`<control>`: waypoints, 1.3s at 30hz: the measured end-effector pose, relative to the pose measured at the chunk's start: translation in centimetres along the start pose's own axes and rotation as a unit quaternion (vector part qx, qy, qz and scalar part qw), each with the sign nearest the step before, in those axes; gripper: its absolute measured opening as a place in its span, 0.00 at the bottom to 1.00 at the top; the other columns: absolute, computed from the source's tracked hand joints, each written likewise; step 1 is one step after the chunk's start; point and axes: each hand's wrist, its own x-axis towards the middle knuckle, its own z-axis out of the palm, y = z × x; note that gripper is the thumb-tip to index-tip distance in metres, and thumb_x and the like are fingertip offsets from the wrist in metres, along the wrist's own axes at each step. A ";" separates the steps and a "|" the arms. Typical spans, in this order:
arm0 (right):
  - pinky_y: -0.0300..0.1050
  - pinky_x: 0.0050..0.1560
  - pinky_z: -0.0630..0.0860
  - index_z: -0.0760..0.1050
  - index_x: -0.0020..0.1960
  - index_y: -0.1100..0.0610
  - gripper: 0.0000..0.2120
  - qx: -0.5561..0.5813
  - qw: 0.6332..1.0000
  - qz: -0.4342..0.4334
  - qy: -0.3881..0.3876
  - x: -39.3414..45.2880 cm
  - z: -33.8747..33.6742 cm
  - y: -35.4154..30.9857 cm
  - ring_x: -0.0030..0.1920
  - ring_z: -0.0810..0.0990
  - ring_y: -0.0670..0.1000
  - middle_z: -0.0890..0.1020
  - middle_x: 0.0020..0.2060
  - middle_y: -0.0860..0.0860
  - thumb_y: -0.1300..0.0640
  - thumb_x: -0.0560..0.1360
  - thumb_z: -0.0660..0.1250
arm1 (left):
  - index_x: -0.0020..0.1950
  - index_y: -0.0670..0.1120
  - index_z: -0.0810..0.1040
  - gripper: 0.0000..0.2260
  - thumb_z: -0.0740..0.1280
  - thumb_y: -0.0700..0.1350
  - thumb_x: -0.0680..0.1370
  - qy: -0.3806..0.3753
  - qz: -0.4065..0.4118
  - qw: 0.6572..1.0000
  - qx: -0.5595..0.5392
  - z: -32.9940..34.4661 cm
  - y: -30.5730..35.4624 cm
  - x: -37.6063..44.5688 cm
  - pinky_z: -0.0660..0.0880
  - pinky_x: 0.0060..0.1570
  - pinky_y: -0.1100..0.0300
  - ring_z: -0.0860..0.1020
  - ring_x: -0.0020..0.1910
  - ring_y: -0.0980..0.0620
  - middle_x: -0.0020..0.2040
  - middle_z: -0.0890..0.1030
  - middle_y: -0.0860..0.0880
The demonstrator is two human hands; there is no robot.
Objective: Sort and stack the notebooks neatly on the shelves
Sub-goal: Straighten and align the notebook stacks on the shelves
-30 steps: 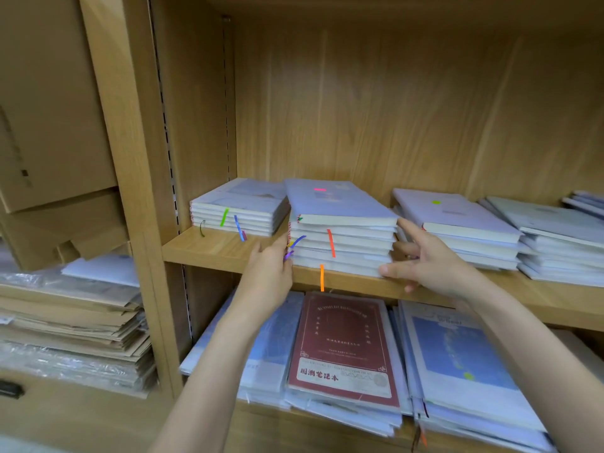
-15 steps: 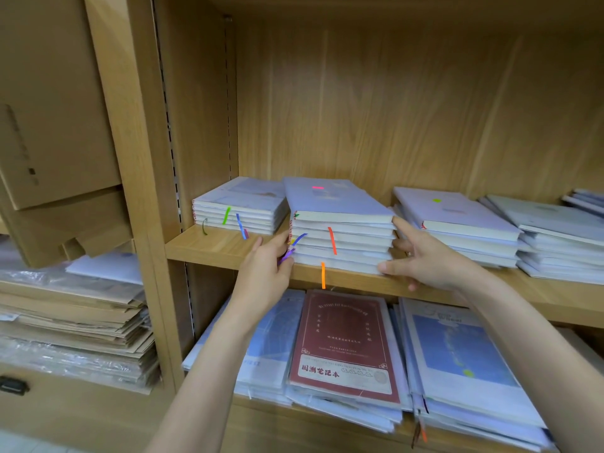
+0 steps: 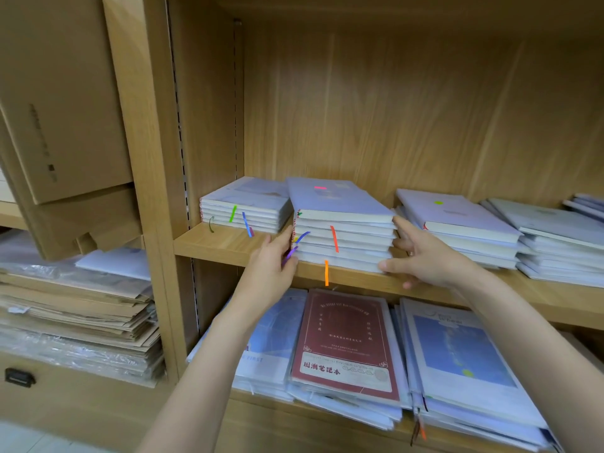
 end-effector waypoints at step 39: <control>0.38 0.60 0.72 0.73 0.64 0.51 0.15 0.198 0.939 -0.167 0.224 -0.9 4.6 0.2 0.60 0.76 0.42 0.79 0.59 0.49 0.60 0.78 0.63 | 0.74 0.51 0.62 0.21 0.59 0.41 0.81 -0.032 -0.020 0.964 -0.263 -0.7 1.4 2.6 0.67 0.67 0.61 0.72 0.64 0.61 0.65 0.75 0.56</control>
